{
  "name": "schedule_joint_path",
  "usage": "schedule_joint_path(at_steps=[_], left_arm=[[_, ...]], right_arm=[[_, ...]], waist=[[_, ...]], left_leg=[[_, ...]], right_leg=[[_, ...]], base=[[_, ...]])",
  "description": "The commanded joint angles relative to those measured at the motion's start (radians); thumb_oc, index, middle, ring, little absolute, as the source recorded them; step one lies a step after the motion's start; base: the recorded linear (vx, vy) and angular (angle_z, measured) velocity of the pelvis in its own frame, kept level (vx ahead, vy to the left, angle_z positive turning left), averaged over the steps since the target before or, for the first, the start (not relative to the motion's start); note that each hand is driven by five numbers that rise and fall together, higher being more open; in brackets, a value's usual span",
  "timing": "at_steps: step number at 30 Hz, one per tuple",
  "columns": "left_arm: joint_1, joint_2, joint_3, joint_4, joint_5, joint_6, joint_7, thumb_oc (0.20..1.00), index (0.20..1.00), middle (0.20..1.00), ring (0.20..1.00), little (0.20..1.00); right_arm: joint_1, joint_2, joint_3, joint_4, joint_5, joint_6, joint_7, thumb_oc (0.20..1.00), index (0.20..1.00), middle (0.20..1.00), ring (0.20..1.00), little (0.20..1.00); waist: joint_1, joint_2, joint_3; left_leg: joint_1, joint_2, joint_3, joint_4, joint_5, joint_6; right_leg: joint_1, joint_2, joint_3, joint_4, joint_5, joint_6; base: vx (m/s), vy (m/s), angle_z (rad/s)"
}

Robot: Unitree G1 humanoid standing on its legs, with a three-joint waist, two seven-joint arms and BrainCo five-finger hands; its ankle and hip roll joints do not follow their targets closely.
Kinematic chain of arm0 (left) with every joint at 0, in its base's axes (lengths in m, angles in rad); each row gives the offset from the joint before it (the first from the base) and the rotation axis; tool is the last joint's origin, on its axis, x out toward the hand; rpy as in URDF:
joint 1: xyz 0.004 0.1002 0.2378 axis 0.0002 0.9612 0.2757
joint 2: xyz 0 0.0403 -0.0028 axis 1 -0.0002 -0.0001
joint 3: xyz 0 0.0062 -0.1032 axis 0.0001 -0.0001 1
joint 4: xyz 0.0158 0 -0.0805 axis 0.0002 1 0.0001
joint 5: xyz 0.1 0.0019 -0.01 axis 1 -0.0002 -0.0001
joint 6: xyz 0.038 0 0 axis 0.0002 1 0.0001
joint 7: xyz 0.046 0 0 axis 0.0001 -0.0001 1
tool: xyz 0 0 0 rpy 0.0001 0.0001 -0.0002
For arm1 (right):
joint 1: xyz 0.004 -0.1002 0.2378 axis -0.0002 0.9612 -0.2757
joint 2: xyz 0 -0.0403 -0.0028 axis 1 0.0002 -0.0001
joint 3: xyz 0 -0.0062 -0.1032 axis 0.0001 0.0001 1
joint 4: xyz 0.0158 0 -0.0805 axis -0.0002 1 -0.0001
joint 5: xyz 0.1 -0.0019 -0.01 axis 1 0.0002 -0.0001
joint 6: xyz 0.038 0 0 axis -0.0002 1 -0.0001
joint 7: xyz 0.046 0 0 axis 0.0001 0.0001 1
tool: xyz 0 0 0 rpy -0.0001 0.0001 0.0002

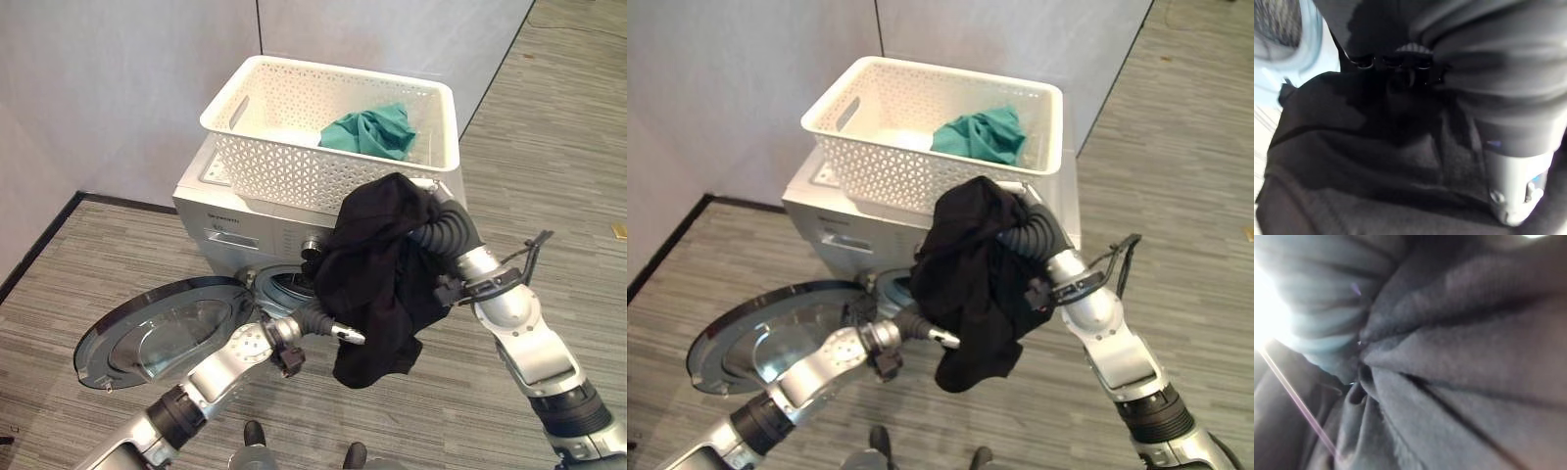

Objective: Grab the laundry basket,head to the washer,open it,put in the laundry and shut it.

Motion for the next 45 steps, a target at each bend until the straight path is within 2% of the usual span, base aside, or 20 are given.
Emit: schedule_joint_path(at_steps=[1,6,11,19,29,35,36,37,40,45], left_arm=[[0.009,0.006,0.021,-0.074,-0.005,-0.109,-0.039,1.0,1.0,1.0,1.0,1.0],[0.048,0.013,0.015,-0.074,0.037,-0.137,-0.047,1.0,1.0,1.0,1.0,1.0],[0.058,0.003,0.007,-0.065,0.039,-0.134,-0.045,1.0,1.0,1.0,1.0,1.0],[0.08,-0.132,0.038,-0.041,-0.174,-0.094,0.014,1.0,1.0,1.0,1.0,1.0],[0.024,-0.188,0.006,-0.028,-0.263,-0.078,0.012,1.0,1.0,1.0,1.0,1.0],[-0.001,-0.184,-0.016,-0.004,-0.203,-0.092,0.011,1.0,1.0,1.0,1.0,1.0],[-0.03,-0.164,-0.032,-0.003,-0.102,-0.114,0.002,1.0,1.0,1.0,1.0,1.0],[-0.03,-0.165,-0.033,-0.002,-0.101,-0.115,0.002,1.0,1.0,1.0,1.0,1.0],[-0.099,-0.129,-0.088,0.012,0.096,-0.155,-0.019,1.0,1.0,1.0,1.0,1.0],[-0.146,-0.104,-0.132,0.016,0.207,-0.186,-0.035,1.0,1.0,1.0,1.0,1.0]], right_arm=[[-0.018,-0.021,-0.052,-0.055,0.048,-0.087,0.004,0.2,0.2,0.2,0.2,0.2],[-0.012,-0.025,-0.044,-0.069,0.047,-0.096,0.012,0.2,0.2,0.2,0.2,0.2],[-0.015,-0.019,-0.039,-0.075,0.044,-0.096,0.011,0.2,0.2,0.2,0.2,0.2],[-0.029,0.004,-0.013,-0.074,0.038,-0.088,-0.004,0.2,0.2,0.2,0.2,0.2],[-0.059,0.034,0.037,-0.049,0.045,-0.079,-0.006,0.2,0.2,0.2,0.2,0.2],[-0.082,0.055,0.065,-0.001,0.034,-0.064,-0.018,0.2,0.2,0.2,0.2,0.2],[-0.089,0.059,0.068,0.018,0.027,-0.061,-0.022,0.2,0.2,0.2,0.2,0.2],[-0.09,0.059,0.068,0.019,0.027,-0.062,-0.023,0.2,0.2,0.2,0.2,0.2],[-0.103,0.064,0.074,0.042,0.013,-0.058,-0.023,0.2,0.2,0.2,0.2,0.2],[-0.121,0.068,0.077,0.065,0.007,-0.057,-0.03,0.2,0.2,0.2,0.2,0.2]], waist=[[0.016,-0.018,-0.04],[0.021,-0.026,-0.038],[0.023,-0.029,-0.04],[0.023,-0.041,-0.036],[0.018,-0.043,-0.024],[0.018,-0.043,-0.02],[0.017,-0.041,-0.023],[0.017,-0.042,-0.022],[0.014,-0.038,-0.026],[0.014,-0.036,-0.021]], left_leg=[[-0.105,0.025,-0.032,-0.014,0.072,-0.009],[-0.102,0.023,-0.029,-0.019,0.072,-0.007],[-0.098,0.02,-0.029,-0.022,0.07,-0.006],[-0.105,0.019,-0.028,-0.02,0.073,0.0],[-0.112,0.022,-0.024,-0.019,0.078,0.001],[-0.11,0.021,-0.023,-0.02,0.077,0.001],[-0.108,0.02,-0.022,-0.022,0.075,0.0],[-0.107,0.02,-0.022,-0.022,0.075,0.0],[-0.1,0.018,-0.02,-0.03,0.074,-0.002],[-0.101,0.019,-0.02,-0.029,0.072,-0.003]], right_leg=[[0.007,-0.017,0.017,0.031,-0.073,0.017],[0.008,-0.02,0.016,0.031,-0.072,0.02],[0.01,-0.022,0.014,0.03,-0.072,0.02],[0.007,-0.022,0.006,0.034,-0.073,0.013],[0.002,-0.016,0.004,0.039,-0.077,0.008],[-0.001,-0.016,0.003,0.042,-0.077,0.008],[-0.002,-0.016,0.004,0.042,-0.078,0.009],[-0.002,-0.017,0.004,0.042,-0.078,0.009],[-0.005,-0.017,0.005,0.041,-0.08,0.013],[-0.006,-0.017,0.004,0.042,-0.082,0.014]], base=[[0.01,0.006,0.16],[0.0,0.003,0.03],[0.0,0.0,0.0],[0.0,-0.004,0.0],[0.0,0.0,0.0],[0.0,0.0,0.0],[0.0,0.0,0.0],[0.0,0.0,0.0],[0.02,0.005,0.0],[0.0,0.0,0.0]])
